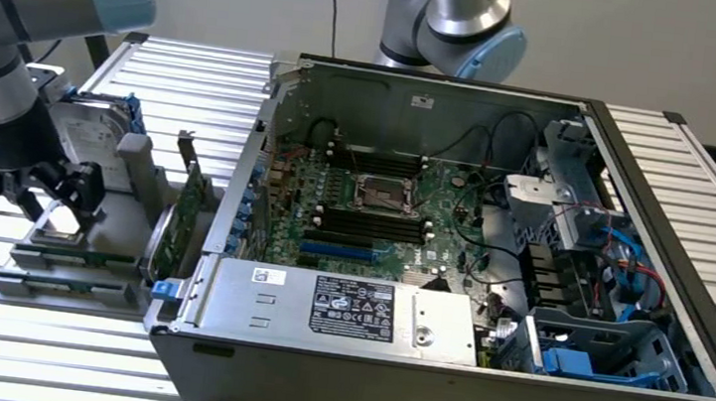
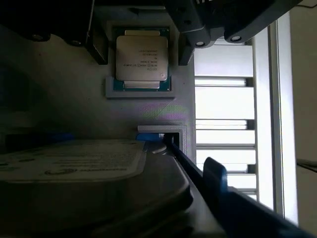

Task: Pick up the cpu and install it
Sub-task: 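Pick up the cpu and move it towards the insertion slot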

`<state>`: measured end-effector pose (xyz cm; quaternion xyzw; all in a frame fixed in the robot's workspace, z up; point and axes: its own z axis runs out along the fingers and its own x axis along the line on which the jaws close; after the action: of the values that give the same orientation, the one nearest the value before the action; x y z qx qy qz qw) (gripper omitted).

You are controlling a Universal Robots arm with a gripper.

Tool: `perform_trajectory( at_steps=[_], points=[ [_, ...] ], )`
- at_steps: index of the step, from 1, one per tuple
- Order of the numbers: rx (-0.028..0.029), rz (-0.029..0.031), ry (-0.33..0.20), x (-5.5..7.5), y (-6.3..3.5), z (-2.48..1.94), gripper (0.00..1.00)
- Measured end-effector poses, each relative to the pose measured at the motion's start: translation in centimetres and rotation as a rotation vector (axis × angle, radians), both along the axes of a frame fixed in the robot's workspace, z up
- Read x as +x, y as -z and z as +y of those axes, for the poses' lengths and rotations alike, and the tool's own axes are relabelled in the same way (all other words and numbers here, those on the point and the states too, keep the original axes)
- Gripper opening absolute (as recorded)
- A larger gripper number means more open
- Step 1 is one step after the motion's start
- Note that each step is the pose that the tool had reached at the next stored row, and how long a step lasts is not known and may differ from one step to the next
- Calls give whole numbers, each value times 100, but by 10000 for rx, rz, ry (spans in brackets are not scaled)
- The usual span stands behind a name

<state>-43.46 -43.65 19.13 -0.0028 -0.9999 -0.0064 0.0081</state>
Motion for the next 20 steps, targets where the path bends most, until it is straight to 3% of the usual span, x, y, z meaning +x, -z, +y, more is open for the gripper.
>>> perform_trajectory(
  at_steps=[20],
  points=[
    [0,1,0,15,38,-2,67]
  ],
)
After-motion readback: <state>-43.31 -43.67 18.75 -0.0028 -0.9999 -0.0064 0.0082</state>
